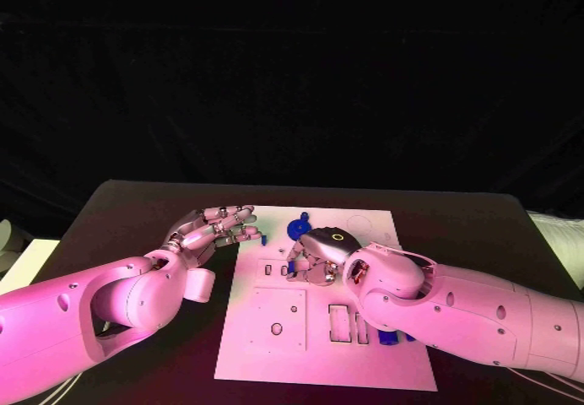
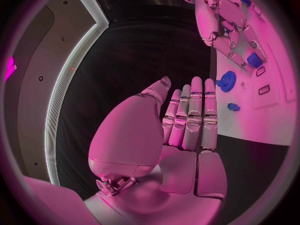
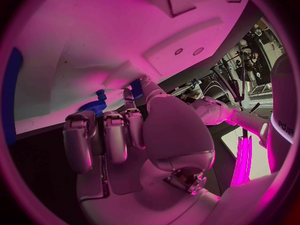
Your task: Assemble the parts on the task board
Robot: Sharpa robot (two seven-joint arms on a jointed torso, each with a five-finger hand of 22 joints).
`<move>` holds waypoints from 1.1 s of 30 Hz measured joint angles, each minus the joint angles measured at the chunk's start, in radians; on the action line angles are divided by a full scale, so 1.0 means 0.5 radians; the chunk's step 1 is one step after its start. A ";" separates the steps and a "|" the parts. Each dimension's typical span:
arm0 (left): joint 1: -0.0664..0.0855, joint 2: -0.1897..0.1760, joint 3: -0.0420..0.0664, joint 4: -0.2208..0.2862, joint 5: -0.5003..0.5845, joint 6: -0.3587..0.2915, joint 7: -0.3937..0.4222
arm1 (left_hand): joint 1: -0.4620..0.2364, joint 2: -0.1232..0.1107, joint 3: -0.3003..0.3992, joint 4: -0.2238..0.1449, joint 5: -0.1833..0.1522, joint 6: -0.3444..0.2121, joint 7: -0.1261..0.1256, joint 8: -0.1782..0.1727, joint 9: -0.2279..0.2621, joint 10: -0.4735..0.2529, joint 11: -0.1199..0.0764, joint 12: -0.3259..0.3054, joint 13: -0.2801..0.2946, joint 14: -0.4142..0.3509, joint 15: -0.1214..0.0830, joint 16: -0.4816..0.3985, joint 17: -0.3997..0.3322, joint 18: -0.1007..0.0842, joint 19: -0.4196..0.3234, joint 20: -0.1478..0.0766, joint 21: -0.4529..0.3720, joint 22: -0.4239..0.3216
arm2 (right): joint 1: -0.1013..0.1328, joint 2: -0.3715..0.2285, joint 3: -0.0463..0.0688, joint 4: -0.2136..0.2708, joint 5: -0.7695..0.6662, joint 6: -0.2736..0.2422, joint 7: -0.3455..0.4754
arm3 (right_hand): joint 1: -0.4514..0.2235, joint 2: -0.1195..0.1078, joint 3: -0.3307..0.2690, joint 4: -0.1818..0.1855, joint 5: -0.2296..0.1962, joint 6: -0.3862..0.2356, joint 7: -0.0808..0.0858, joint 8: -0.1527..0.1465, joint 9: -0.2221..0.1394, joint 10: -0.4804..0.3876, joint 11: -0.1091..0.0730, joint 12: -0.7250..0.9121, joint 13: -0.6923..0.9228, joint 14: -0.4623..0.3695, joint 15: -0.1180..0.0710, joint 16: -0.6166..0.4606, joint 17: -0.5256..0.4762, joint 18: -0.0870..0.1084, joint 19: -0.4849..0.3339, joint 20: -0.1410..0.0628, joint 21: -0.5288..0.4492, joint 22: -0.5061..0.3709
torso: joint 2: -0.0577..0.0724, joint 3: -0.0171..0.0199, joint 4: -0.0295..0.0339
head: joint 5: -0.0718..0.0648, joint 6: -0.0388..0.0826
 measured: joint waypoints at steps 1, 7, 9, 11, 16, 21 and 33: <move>0.000 0.000 0.000 0.000 0.000 0.000 0.000 | 0.000 0.000 0.000 0.000 0.000 0.000 0.000 0.000 0.000 0.000 0.000 0.000 0.000 0.000 0.000 0.000 0.000 0.000 0.000 0.000 0.000 0.000 | 0.000 0.000 0.000 0.000 0.000 -0.001 -0.002 | -0.001 -0.013 -0.002 0.012 0.000 -0.009 0.003 0.000 0.001 0.000 0.000 -0.010 0.000 -0.002 0.002 0.000 0.000 0.000 0.000 0.000 0.000 0.000 | 0.000 0.0000 0.000 | -0.001 0.000; 0.000 -0.001 0.000 -0.001 0.000 0.000 -0.001 | 0.000 0.000 0.000 0.000 0.000 0.000 0.000 0.000 0.000 -0.001 0.001 0.000 0.000 0.000 0.000 0.000 0.000 0.000 0.000 0.000 0.000 0.000 | -0.005 0.000 -0.005 0.004 -0.001 -0.027 -0.005 | -0.025 -0.062 -0.018 0.072 0.000 -0.071 0.021 0.006 0.007 0.000 0.014 -0.051 0.000 0.001 0.014 0.000 0.000 0.000 0.000 0.014 0.000 0.000 | 0.000 0.0000 0.000 | -0.007 0.001; 0.000 -0.001 0.000 -0.001 0.000 0.000 -0.001 | 0.000 0.000 0.013 -0.001 0.000 0.000 0.000 0.000 0.000 -0.007 0.008 0.000 0.000 0.000 0.000 0.000 0.001 0.000 0.000 0.000 0.000 -0.002 | -0.007 -0.001 -0.007 0.005 -0.001 -0.040 -0.005 | -0.025 -0.062 -0.018 0.072 0.000 -0.076 0.020 0.006 0.007 0.000 0.014 -0.051 0.000 -0.002 0.017 0.000 0.000 0.000 0.000 0.014 0.000 0.000 | 0.000 0.0000 0.000 | -0.007 0.002; 0.000 -0.001 0.000 -0.001 0.000 0.000 -0.001 | 0.000 0.000 0.013 -0.001 0.000 0.000 0.000 0.000 0.000 -0.007 0.008 0.000 0.000 0.000 0.000 0.000 0.002 0.000 0.000 0.000 0.000 -0.002 | -0.011 -0.004 -0.011 0.007 -0.001 -0.069 -0.003 | -0.025 -0.062 -0.018 0.072 0.000 -0.076 0.021 0.006 0.006 0.000 0.014 -0.051 0.000 -0.002 0.017 0.000 0.000 0.000 0.000 0.014 0.000 0.000 | 0.000 0.0000 0.000 | -0.008 0.004; 0.000 -0.001 0.000 -0.003 0.000 0.000 -0.002 | 0.000 0.000 0.017 -0.002 0.000 0.000 0.000 0.000 0.000 -0.007 0.008 0.000 0.000 0.000 0.000 -0.005 0.002 0.000 0.000 0.000 0.000 -0.002 | -0.018 -0.021 -0.014 0.017 0.008 -0.190 0.014 | -0.047 -0.110 -0.062 0.145 0.000 -0.090 0.032 0.005 0.006 -0.001 0.016 -0.051 0.000 -0.002 0.017 0.000 0.000 0.000 0.007 0.021 0.000 0.000 | 0.000 0.0006 0.000 | -0.008 0.006; 0.000 0.000 0.000 -0.011 0.001 -0.001 -0.002 | 0.000 0.000 0.045 -0.006 0.000 0.000 0.000 0.000 0.000 -0.007 0.008 0.000 0.000 -0.007 0.007 -0.015 0.004 0.000 0.000 0.000 -0.012 -0.005 | -0.021 -0.051 -0.013 0.059 0.034 -0.377 0.077 | -0.033 -0.128 -0.096 0.194 0.000 -0.102 0.025 0.005 0.007 -0.001 0.027 -0.051 0.000 0.005 0.024 0.000 0.000 0.000 0.007 0.021 0.000 -0.001 | 0.000 0.0013 0.001 | -0.007 0.011; 0.000 0.003 0.000 -0.045 -0.051 0.000 -0.040 | -0.109 -0.032 0.075 -0.003 -0.008 0.082 -0.067 0.000 0.004 0.180 -0.089 0.044 0.015 0.436 -0.120 0.221 0.183 0.000 0.346 -0.126 0.211 0.094 | 0.042 -0.345 0.015 0.309 0.341 -0.587 0.492 | 0.027 -0.096 -0.117 0.232 0.000 -0.102 0.025 0.005 0.013 -0.001 0.027 -0.063 0.000 0.005 0.024 0.000 -0.001 0.000 0.007 0.021 0.000 -0.001 | -0.003 0.0025 -0.003 | -0.002 0.021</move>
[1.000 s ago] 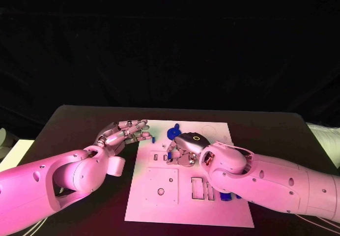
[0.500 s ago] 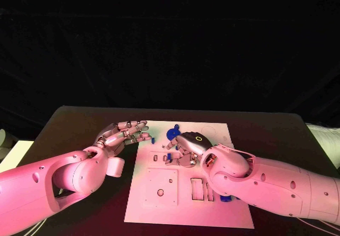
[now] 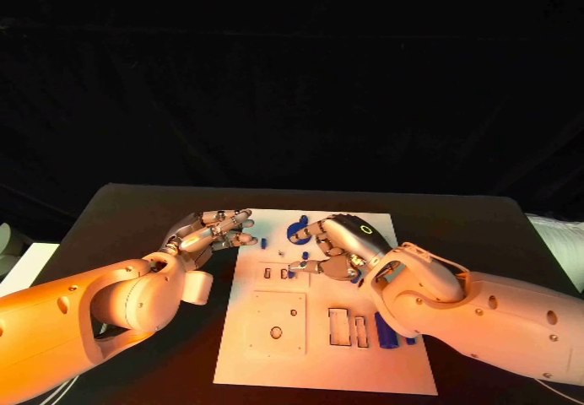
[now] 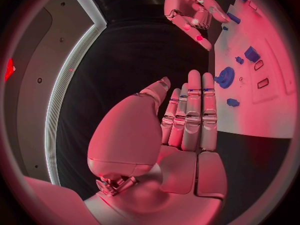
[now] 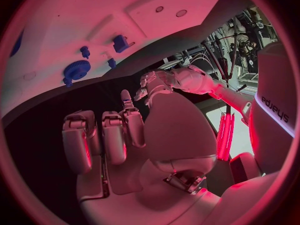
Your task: Assemble the parts on the task board
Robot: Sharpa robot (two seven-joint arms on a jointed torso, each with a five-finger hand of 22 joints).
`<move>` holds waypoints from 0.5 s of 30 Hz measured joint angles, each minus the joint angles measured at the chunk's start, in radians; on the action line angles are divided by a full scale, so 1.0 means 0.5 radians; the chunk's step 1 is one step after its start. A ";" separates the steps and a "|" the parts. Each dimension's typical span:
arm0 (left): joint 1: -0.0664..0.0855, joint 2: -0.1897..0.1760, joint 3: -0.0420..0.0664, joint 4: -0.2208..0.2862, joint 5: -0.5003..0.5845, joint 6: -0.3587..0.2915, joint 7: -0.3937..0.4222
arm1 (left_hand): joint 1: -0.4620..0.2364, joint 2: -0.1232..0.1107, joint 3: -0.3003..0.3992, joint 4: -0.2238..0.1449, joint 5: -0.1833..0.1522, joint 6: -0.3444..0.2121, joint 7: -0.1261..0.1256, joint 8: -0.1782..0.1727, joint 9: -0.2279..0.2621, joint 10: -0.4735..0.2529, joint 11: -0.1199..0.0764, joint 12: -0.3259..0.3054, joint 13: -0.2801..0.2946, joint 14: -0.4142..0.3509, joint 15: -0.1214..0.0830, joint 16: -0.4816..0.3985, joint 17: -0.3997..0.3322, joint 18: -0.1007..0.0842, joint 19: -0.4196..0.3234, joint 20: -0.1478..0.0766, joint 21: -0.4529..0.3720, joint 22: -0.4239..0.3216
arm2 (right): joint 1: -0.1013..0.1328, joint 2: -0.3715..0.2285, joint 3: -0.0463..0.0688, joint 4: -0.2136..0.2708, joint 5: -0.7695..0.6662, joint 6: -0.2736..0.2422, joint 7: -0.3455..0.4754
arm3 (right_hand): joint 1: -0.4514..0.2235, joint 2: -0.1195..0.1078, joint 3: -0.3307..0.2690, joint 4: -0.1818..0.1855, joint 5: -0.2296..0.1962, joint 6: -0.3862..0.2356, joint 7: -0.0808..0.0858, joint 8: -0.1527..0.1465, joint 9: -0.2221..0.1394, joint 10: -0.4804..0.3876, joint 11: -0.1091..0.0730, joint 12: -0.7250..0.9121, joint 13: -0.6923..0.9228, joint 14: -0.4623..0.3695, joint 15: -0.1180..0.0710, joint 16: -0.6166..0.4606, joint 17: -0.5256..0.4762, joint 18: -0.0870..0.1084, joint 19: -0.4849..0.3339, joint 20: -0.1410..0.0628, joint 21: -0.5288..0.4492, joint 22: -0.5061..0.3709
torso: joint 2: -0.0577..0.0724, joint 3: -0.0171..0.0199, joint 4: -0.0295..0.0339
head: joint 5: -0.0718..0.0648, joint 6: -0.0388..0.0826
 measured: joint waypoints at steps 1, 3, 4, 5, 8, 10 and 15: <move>0.000 0.001 0.000 -0.004 -0.020 0.000 -0.013 | -0.027 -0.005 -0.013 0.013 0.000 0.012 -0.011 0.005 0.000 0.050 -0.019 0.017 0.008 0.060 -0.022 0.058 0.041 0.000 0.063 -0.022 0.042 0.020 | 0.014 -0.039 0.003 0.029 0.055 -0.001 0.049 | 0.018 0.003 0.000 0.000 0.004 0.000 0.000 0.000 0.000 0.000 0.000 -0.015 0.000 0.000 0.000 0.000 0.000 0.000 0.000 0.000 0.000 0.000 | 0.000 0.0012 -0.001 | 0.000 0.001; 0.000 0.003 0.000 -0.014 -0.077 0.001 -0.061 | -0.098 -0.029 -0.049 0.049 0.000 0.040 -0.065 0.008 0.005 0.179 -0.073 0.059 0.036 0.114 -0.080 0.421 0.335 0.000 0.234 -0.078 0.172 0.084 | 0.054 -0.125 0.007 0.084 0.196 -0.001 0.151 | 0.027 0.008 0.000 0.000 0.023 0.000 0.000 0.000 0.000 0.000 0.000 -0.036 0.000 0.000 0.000 0.000 0.000 0.000 0.000 0.000 0.000 0.000 | -0.002 0.0017 -0.003 | -0.002 0.004; 0.001 0.005 0.000 -0.019 -0.107 0.002 -0.088 | -0.137 -0.040 -0.072 0.072 0.000 0.052 -0.082 0.008 0.008 0.239 -0.096 0.084 0.057 0.121 -0.095 0.722 0.611 0.000 0.289 -0.099 0.226 0.112 | 0.075 -0.159 0.010 0.099 0.260 0.000 0.188 | 0.032 0.013 0.000 0.000 0.026 0.000 0.000 0.000 0.000 0.000 0.000 -0.045 0.000 0.000 0.000 -0.005 0.000 0.000 0.000 0.000 0.000 0.000 | -0.002 0.0023 -0.004 | -0.002 0.005; 0.001 0.008 0.000 -0.023 -0.142 0.003 -0.119 | -0.186 -0.048 -0.106 0.106 0.000 0.071 -0.101 0.015 0.013 0.313 -0.128 0.123 0.095 0.119 -0.109 1.126 1.016 0.000 0.352 -0.132 0.304 0.156 | 0.097 -0.192 0.012 0.110 0.328 0.001 0.222 | 0.039 0.020 -0.003 0.003 0.035 0.000 0.000 0.000 0.000 0.000 0.000 -0.046 0.000 0.000 0.000 -0.011 0.000 0.000 0.000 0.000 0.000 0.000 | -0.004 0.0025 -0.005 | -0.003 0.006; 0.005 0.024 0.001 -0.045 -0.288 0.017 -0.273 | -0.302 -0.023 -0.183 0.191 -0.010 0.101 -0.131 0.037 0.031 0.442 -0.158 0.244 0.206 0.118 -0.142 1.939 1.824 0.000 0.435 -0.166 0.497 0.310 | 0.169 -0.296 0.016 0.122 0.549 0.002 0.302 | 0.046 0.027 -0.023 0.011 0.117 0.000 0.000 0.000 0.000 0.000 0.000 -0.058 0.000 0.000 0.000 -0.011 0.000 0.000 0.000 0.000 0.000 0.000 | -0.012 0.0042 -0.011 | -0.002 0.007; 0.019 0.045 0.001 -0.067 -0.429 0.041 -0.430 | -0.366 0.026 -0.217 0.261 -0.015 0.122 -0.153 0.067 0.055 0.469 -0.173 0.362 0.324 0.123 -0.159 2.196 2.065 -0.014 0.467 -0.186 0.749 0.588 | 0.206 -0.354 0.018 0.114 0.698 0.001 0.341 | 0.053 0.034 -0.042 0.013 0.150 -0.010 0.010 0.000 0.000 0.000 0.000 -0.058 0.000 0.000 0.000 -0.011 0.000 0.000 0.000 0.000 0.000 0.000 | -0.020 0.0071 -0.015 | 0.000 0.004; 0.088 0.129 0.004 -0.123 -0.892 0.152 -0.859 | -0.341 0.066 -0.364 0.368 -0.015 0.122 -0.180 0.184 0.155 0.268 -0.190 0.950 0.945 0.116 -0.182 2.469 2.112 -0.068 0.418 -0.210 1.333 1.235 | 0.252 -0.429 0.018 0.069 0.987 -0.009 0.401 | 0.070 0.051 -0.055 0.010 0.190 -0.013 0.013 0.000 0.000 0.000 0.000 -0.058 0.000 0.000 0.000 -0.011 0.001 0.000 -0.007 0.007 0.000 0.000 | -0.045 0.0167 -0.024 | 0.007 -0.011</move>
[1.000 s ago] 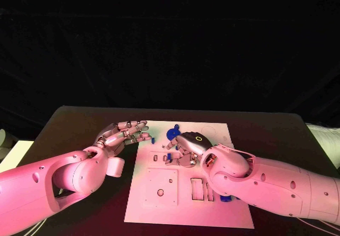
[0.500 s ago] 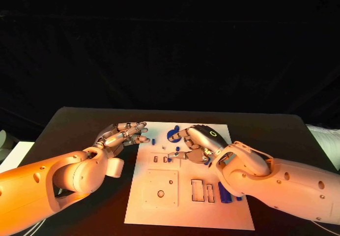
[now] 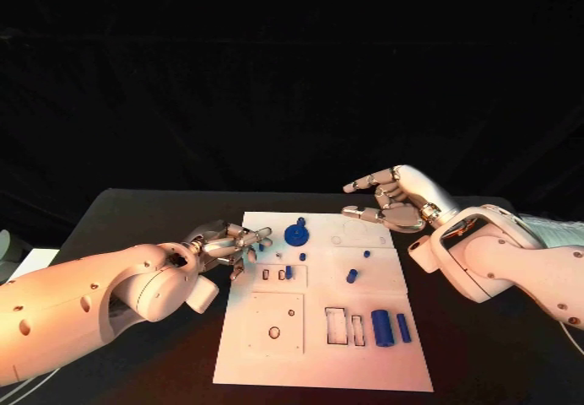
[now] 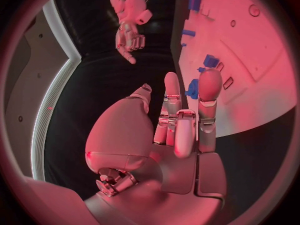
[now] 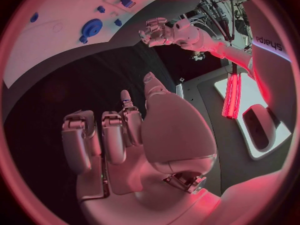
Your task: Assemble the parts on the task board
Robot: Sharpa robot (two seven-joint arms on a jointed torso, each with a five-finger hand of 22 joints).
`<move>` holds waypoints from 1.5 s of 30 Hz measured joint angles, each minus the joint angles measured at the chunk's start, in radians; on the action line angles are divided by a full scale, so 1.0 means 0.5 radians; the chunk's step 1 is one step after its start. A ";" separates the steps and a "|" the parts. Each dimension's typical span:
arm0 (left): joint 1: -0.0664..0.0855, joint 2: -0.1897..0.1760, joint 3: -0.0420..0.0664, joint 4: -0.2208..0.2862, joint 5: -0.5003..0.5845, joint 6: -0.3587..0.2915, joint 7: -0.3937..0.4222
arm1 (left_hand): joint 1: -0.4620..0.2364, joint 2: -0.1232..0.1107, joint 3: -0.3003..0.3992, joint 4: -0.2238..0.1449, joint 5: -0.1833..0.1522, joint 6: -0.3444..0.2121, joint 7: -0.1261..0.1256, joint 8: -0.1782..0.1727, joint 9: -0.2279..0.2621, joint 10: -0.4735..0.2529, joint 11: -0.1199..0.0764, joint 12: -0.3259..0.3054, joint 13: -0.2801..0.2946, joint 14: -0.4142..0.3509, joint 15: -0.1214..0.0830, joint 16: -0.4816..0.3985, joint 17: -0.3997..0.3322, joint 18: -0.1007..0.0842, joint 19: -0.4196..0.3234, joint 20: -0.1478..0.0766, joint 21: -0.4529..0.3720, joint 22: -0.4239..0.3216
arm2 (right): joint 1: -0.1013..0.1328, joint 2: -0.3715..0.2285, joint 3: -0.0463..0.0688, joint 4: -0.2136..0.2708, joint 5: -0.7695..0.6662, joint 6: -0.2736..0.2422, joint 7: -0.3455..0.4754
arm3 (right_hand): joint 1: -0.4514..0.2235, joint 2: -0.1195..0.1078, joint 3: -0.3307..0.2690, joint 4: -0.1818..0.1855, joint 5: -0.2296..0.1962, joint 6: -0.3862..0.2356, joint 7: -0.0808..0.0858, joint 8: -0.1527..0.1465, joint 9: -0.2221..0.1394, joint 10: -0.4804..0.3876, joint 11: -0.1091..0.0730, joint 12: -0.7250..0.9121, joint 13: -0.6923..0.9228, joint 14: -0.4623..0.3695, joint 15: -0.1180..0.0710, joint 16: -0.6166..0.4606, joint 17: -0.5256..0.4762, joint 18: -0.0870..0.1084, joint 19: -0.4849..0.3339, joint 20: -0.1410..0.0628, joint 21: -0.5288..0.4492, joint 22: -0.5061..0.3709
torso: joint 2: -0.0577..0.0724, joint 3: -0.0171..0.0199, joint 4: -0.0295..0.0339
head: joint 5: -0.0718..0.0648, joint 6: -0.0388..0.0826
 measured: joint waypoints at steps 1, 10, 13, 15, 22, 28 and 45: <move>0.011 0.016 0.000 -0.009 -0.091 0.029 -0.084 | -0.014 0.011 -0.026 0.026 0.000 0.007 -0.007 0.031 0.020 -0.031 -0.007 0.094 0.094 0.000 -0.001 0.017 0.000 -0.010 0.000 0.000 0.062 0.075 | 0.004 -0.011 0.000 -0.008 0.040 -0.003 0.008 | 0.002 0.002 -0.006 -0.005 0.008 0.000 0.000 0.000 0.000 0.000 0.000 0.000 0.000 0.000 0.000 0.000 0.000 0.000 0.000 0.000 -0.008 0.000 | -0.004 0.0015 -0.001 | 0.002 -0.002; 0.109 0.190 0.000 -0.101 -0.837 0.308 -0.766 | -0.194 0.040 -0.348 0.050 -0.148 -0.008 -0.051 0.357 0.263 -0.103 -0.057 0.756 0.720 0.006 -0.013 0.130 0.000 -0.072 0.085 -0.012 0.508 0.678 | 0.018 -0.091 -0.001 -0.047 0.242 -0.021 0.039 | 0.012 0.012 -0.023 -0.021 0.045 0.000 0.000 0.000 0.000 0.000 0.000 -0.008 0.000 0.000 0.000 -0.005 0.000 0.000 0.000 0.000 -0.008 0.000 | -0.027 0.0199 -0.007 | 0.022 -0.009; 0.135 0.244 -0.001 -0.143 -0.988 0.370 -0.911 | -0.228 0.052 -0.439 0.051 -0.148 -0.025 -0.068 0.450 0.349 -0.034 -0.069 0.957 0.916 0.007 -0.028 0.130 0.000 -0.103 0.115 -0.029 0.597 0.811 | 0.021 -0.113 -0.001 -0.052 0.269 -0.021 0.040 | 0.012 0.012 -0.023 -0.022 0.045 0.000 0.000 0.000 0.000 0.000 0.000 -0.008 0.000 0.000 0.000 -0.008 0.000 0.000 0.000 0.000 -0.008 0.001 | -0.031 0.0249 -0.008 | 0.028 -0.013; 0.148 0.277 -0.001 -0.165 -1.058 0.398 -0.975 | -0.231 0.056 -0.477 0.052 -0.148 -0.043 -0.086 0.505 0.403 -0.011 -0.078 1.054 1.013 0.003 -0.037 0.130 0.000 -0.103 0.130 -0.029 0.635 0.870 | 0.021 -0.121 -0.001 -0.061 0.282 -0.021 0.040 | 0.012 0.012 -0.023 -0.022 0.053 0.000 0.000 0.000 0.000 0.000 0.000 -0.008 0.000 0.000 0.000 -0.008 0.000 0.000 0.000 0.000 -0.008 0.001 | -0.032 0.0263 -0.010 | 0.029 -0.014; 0.199 0.418 -0.003 -0.252 -1.214 0.470 -1.110 | -0.156 0.145 -0.509 0.051 -0.148 -0.134 -0.096 0.663 0.577 -0.001 -0.082 1.168 1.130 -0.001 -0.041 0.130 0.000 -0.103 0.147 -0.032 0.696 0.973 | 0.025 -0.128 -0.001 -0.084 0.311 -0.020 0.031 | 0.012 0.012 -0.039 -0.022 0.062 -0.014 -0.001 0.000 -0.001 0.000 0.000 -0.018 0.000 0.000 0.000 -0.008 0.000 0.000 0.000 0.000 -0.008 0.001 | -0.031 0.0290 -0.012 | 0.021 -0.021; 0.225 0.502 -0.007 -0.301 -1.265 0.522 -1.154 | -0.140 0.139 -0.508 0.051 -0.148 -0.165 -0.093 0.712 0.651 -0.001 -0.082 1.191 1.149 -0.001 -0.041 0.130 -0.001 -0.126 0.154 -0.025 0.718 1.013 | 0.026 -0.120 -0.002 -0.100 0.322 -0.017 0.022 | 0.012 0.012 -0.050 -0.021 0.062 -0.014 -0.001 0.000 -0.001 0.000 0.000 -0.035 0.000 0.000 0.000 -0.016 0.000 0.000 0.000 0.000 -0.018 0.001 | -0.028 0.0290 -0.016 | 0.028 -0.028; 0.272 0.629 -0.037 -0.418 -1.321 0.634 -1.200 | -0.116 0.089 -0.446 0.055 -0.148 -0.196 -0.109 0.817 0.780 0.029 -0.097 1.269 1.229 0.006 -0.049 0.130 -0.001 -0.134 0.190 -0.032 0.781 1.124 | 0.027 -0.065 -0.012 -0.152 0.345 -0.008 -0.005 | 0.012 0.013 -0.072 -0.021 0.073 -0.020 0.005 0.000 -0.001 0.000 0.000 -0.066 0.000 -0.007 0.007 -0.024 -0.001 0.000 0.000 0.000 -0.035 0.001 | -0.026 0.0276 -0.016 | 0.030 -0.047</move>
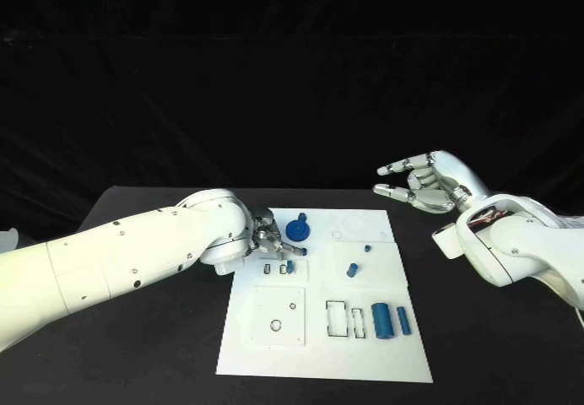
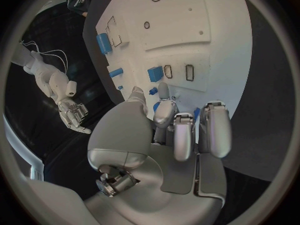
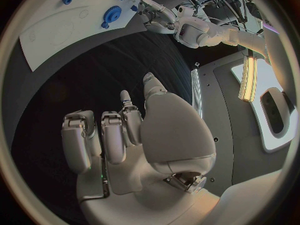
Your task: Assemble the parts on the task board
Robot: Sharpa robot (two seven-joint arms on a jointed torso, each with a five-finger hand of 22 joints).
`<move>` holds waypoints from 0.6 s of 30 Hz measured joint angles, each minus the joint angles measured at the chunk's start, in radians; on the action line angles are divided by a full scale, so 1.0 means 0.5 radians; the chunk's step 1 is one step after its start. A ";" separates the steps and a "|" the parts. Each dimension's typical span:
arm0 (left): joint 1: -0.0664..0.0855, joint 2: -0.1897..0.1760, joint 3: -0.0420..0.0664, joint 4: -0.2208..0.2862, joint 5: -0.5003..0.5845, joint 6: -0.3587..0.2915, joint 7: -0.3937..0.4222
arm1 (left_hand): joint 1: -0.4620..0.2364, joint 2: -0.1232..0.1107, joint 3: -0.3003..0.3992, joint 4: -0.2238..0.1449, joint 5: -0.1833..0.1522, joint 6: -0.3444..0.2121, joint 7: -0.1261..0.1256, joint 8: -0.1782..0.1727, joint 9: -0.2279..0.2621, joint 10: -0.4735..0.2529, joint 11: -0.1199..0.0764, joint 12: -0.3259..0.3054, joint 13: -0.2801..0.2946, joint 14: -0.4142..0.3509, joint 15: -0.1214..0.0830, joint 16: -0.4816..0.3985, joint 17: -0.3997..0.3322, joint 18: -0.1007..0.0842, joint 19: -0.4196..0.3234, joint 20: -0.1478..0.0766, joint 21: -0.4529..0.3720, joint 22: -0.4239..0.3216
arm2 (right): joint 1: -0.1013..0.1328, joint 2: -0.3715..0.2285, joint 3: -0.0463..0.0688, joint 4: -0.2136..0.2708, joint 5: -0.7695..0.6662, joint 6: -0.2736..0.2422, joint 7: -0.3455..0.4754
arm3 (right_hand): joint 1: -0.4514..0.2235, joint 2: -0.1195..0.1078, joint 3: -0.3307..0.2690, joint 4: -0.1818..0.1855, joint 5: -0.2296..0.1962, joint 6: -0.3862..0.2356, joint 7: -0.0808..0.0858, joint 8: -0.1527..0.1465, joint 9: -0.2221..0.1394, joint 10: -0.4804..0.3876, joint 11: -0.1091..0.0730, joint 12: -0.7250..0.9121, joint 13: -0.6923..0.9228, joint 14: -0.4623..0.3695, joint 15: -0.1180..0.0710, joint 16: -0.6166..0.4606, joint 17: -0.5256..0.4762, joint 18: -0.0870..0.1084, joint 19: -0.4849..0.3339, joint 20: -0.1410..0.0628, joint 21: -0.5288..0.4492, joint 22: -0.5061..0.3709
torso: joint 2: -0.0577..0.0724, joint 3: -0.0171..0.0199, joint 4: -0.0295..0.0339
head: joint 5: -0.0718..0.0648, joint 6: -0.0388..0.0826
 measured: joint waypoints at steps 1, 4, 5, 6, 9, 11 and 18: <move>0.001 0.004 -0.001 -0.005 -0.002 0.007 -0.001 | 0.001 -0.001 0.007 -0.005 0.000 -0.005 -0.005 0.002 0.008 0.002 -0.002 0.006 0.004 0.000 0.000 0.000 0.000 0.000 0.000 0.000 0.004 0.005 | 0.000 0.001 0.000 -0.001 0.001 0.001 -0.001 | 0.000 0.000 0.000 0.000 0.000 0.000 0.000 0.000 0.000 0.000 0.000 0.000 0.000 0.000 0.000 0.000 0.000 0.000 0.000 0.000 0.000 0.000 | 0.000 0.0002 0.000 | 0.000 -0.001; 0.002 0.018 -0.002 -0.021 -0.008 0.033 -0.005 | 0.008 -0.008 0.034 -0.003 0.000 -0.005 -0.005 0.018 0.031 0.007 0.002 0.019 0.018 0.000 0.000 0.000 0.000 0.000 0.007 -0.007 0.012 0.010 | 0.000 0.003 0.000 -0.003 0.003 0.004 -0.003 | 0.000 0.000 0.000 0.000 0.000 0.000 0.000 0.000 0.000 0.000 0.000 -0.009 0.000 0.000 0.000 -0.007 0.000 0.000 0.000 0.000 -0.003 0.000 | 0.000 -0.0006 0.000 | 0.000 -0.005; 0.003 0.022 -0.002 -0.026 -0.011 0.042 -0.007 | 0.010 -0.010 0.043 -0.004 0.000 -0.005 -0.005 0.024 0.038 0.015 -0.001 0.022 0.021 0.000 0.000 0.000 0.000 0.000 0.007 -0.007 0.014 0.010 | 0.000 0.004 0.000 -0.003 0.003 0.005 -0.004 | 0.000 0.000 -0.001 0.001 0.000 0.000 0.000 0.000 0.000 0.000 0.000 -0.018 0.000 0.000 0.000 -0.013 0.000 0.000 0.000 0.000 -0.012 0.000 | -0.001 -0.0008 0.000 | 0.000 -0.007; 0.003 0.027 -0.002 -0.031 -0.013 0.052 -0.008 | 0.016 -0.016 0.045 -0.002 0.000 -0.005 -0.005 0.025 0.046 0.017 -0.002 0.022 0.025 0.000 0.000 0.000 0.000 0.000 0.007 -0.007 0.014 0.010 | 0.000 0.005 -0.001 -0.003 0.003 0.005 -0.004 | 0.000 0.000 -0.005 0.005 0.000 0.000 0.000 0.000 0.000 0.000 0.000 -0.019 0.000 0.000 0.000 -0.014 0.000 0.000 0.000 0.000 -0.012 0.000 | -0.001 -0.0008 0.000 | 0.000 -0.007; 0.003 0.044 -0.003 -0.051 -0.020 0.082 -0.013 | 0.016 -0.016 0.056 -0.001 0.000 -0.012 -0.012 0.034 0.063 0.022 -0.008 0.034 0.038 0.000 0.000 0.000 0.000 0.000 0.007 -0.007 0.027 0.009 | 0.000 0.008 -0.001 -0.005 0.004 0.008 -0.006 | 0.000 0.000 -0.005 0.005 0.000 0.000 0.000 0.000 0.000 -0.007 0.007 -0.027 0.000 0.000 0.000 -0.014 0.000 0.000 0.000 0.000 -0.012 0.000 | -0.001 -0.0006 0.000 | -0.001 -0.009; 0.003 0.057 -0.004 -0.064 -0.025 0.102 -0.017 | 0.016 -0.016 0.056 -0.001 0.000 -0.012 -0.012 0.034 0.068 0.024 -0.010 0.043 0.041 0.000 0.000 0.000 0.000 0.000 0.007 -0.007 0.027 0.009 | 0.000 0.010 -0.001 -0.005 0.005 0.011 -0.008 | 0.000 0.000 -0.006 0.005 0.000 0.000 0.000 0.000 0.000 -0.007 0.007 -0.027 0.000 0.000 0.000 -0.014 0.000 0.000 0.000 0.000 -0.012 0.000 | -0.001 -0.0006 0.000 | -0.002 -0.011; 0.003 0.093 -0.012 -0.101 -0.035 0.144 -0.025 | 0.008 -0.023 0.067 -0.001 0.000 -0.012 -0.012 0.043 0.082 0.033 -0.005 0.057 0.056 -0.007 -0.007 0.000 0.000 -0.030 0.007 -0.007 0.035 0.009 | 0.000 0.014 -0.001 -0.006 0.007 0.017 -0.011 | 0.000 0.000 -0.005 0.005 0.000 0.000 0.000 0.000 0.000 -0.007 0.007 -0.027 0.000 0.000 0.000 -0.014 0.000 0.000 0.000 0.000 -0.012 0.000 | -0.001 -0.0006 -0.001 | -0.005 -0.020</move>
